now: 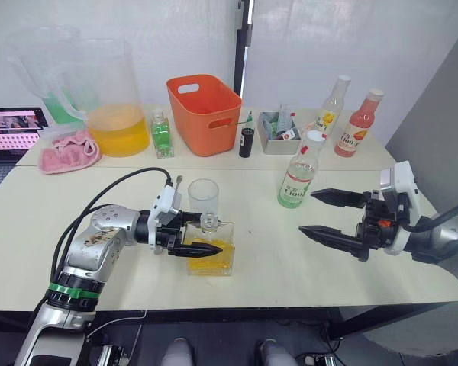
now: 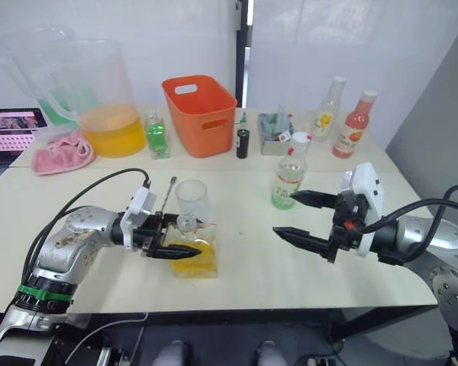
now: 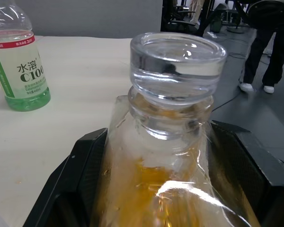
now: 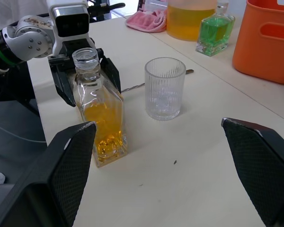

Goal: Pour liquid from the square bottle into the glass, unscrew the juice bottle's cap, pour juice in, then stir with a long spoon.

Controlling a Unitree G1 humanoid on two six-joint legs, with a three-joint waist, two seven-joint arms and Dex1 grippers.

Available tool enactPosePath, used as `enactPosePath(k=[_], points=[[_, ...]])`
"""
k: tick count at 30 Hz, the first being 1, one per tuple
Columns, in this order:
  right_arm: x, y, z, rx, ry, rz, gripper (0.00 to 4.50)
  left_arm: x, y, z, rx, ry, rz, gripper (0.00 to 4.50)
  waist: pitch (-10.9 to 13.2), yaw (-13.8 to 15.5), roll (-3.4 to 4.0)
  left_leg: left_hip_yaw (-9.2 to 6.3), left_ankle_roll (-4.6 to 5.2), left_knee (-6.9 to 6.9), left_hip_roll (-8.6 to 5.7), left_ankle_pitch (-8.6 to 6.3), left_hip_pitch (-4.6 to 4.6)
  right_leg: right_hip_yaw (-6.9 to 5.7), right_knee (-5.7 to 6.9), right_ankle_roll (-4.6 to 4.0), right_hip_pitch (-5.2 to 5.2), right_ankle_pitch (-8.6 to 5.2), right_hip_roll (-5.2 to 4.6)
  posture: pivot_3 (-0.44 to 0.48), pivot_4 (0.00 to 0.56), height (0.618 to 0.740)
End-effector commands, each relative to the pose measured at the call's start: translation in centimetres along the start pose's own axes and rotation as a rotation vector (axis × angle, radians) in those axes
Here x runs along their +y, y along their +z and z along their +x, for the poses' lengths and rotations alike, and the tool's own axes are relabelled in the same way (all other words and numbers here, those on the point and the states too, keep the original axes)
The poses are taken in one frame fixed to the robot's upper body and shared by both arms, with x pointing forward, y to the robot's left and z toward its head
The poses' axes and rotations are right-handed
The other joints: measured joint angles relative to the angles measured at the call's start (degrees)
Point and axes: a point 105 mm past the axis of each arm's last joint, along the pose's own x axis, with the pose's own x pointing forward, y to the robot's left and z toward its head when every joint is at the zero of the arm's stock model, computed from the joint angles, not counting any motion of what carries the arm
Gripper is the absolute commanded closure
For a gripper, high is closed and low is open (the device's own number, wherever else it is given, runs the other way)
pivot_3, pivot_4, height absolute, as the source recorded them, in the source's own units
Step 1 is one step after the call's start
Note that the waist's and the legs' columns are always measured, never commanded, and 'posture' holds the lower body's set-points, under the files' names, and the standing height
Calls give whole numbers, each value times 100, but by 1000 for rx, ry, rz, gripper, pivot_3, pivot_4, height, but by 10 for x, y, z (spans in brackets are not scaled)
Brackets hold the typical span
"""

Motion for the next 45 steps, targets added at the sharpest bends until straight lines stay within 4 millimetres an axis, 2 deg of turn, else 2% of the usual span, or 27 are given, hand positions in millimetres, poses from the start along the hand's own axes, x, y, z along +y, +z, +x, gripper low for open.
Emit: enactPosePath(k=[1, 10, 12, 14, 25, 29, 33, 36, 38, 39, 43, 45], points=[[7, 15, 6, -45, 27, -63, 0, 1, 12, 3, -18, -4, 36, 1681, 0, 0, 0, 0, 0, 0, 0, 0, 0, 0, 0, 0, 0, 0, 0, 0, 150, 703], [12, 17, 22, -65, 80, -60, 0, -8, 10, 5, -4, 26, 20, 1681, 0, 18, 0, -1, 0, 2, 0, 0, -2, 0, -2, 0, 2, 0, 0, 0, 150, 703], [10, 17, 21, -65, 78, -59, 0, -8, 10, 4, 2, 34, 17, 654, 0, 21, 0, -2, 0, 2, 0, 0, -2, 0, -2, 0, 2, 0, 0, 0, 150, 703], [9, 18, 20, -63, 76, -62, 0, -10, 10, 3, 3, 32, 19, 37, 0, 26, 0, -1, 0, 3, 0, 0, -2, 0, -2, 0, 2, 0, 0, 0, 150, 703], [6, 18, 17, -56, 65, -72, 0, -4, 6, -5, 39, 45, 58, 37, 0, 24, 1, -1, 0, 2, 0, -1, -1, 0, -2, -1, 2, 0, 0, 0, 150, 703], [5, 19, 15, -52, 57, -78, 0, -2, 2, -2, 32, 47, 75, 37, 0, 35, 1, -1, 0, 3, 0, -1, -1, 0, -2, -1, 2, 0, 0, 0, 150, 703], [4, 19, 14, -48, 49, -80, 0, 0, 7, 1, -5, 51, 68, 37, 0, 37, 1, 0, 0, 3, 0, -1, -2, 0, -2, 0, 2, 0, -1, 0, 150, 703], [6, 19, 17, -50, 59, -77, 0, -2, 4, 1, 7, 37, 63, 846, 0, 34, 1, -1, 0, 3, 0, -1, -1, 0, -2, 0, 2, 0, 0, 0, 150, 703], [9, 19, 21, -55, 78, -74, 0, -2, 3, 1, 8, 31, 58, 1540, 0, 34, 1, -1, 0, 2, 0, -1, -1, 0, -2, 0, 2, 0, 0, 0, 150, 703], [10, 20, 23, -57, 82, -74, 0, -3, 3, 1, 7, 31, 56, 1694, 0, 29, 1, -1, 0, 3, 0, -1, 0, 0, -1, -1, 2, 0, 0, 0, 150, 703], [17, 21, 40, -61, 119, -74, 0, -3, 3, 1, 6, 29, 54, 1690, -1, 23, 2, -1, 0, 3, 0, -1, 0, 0, -1, 0, 2, 0, 0, 0, 150, 703], [22, 25, 56, -78, 136, -73, 0, -3, 3, 1, 7, 28, 57, 1690, -1, 18, 2, -2, 0, 2, 0, -1, 0, 0, -1, -1, 2, 0, 1, 0, 150, 703]])
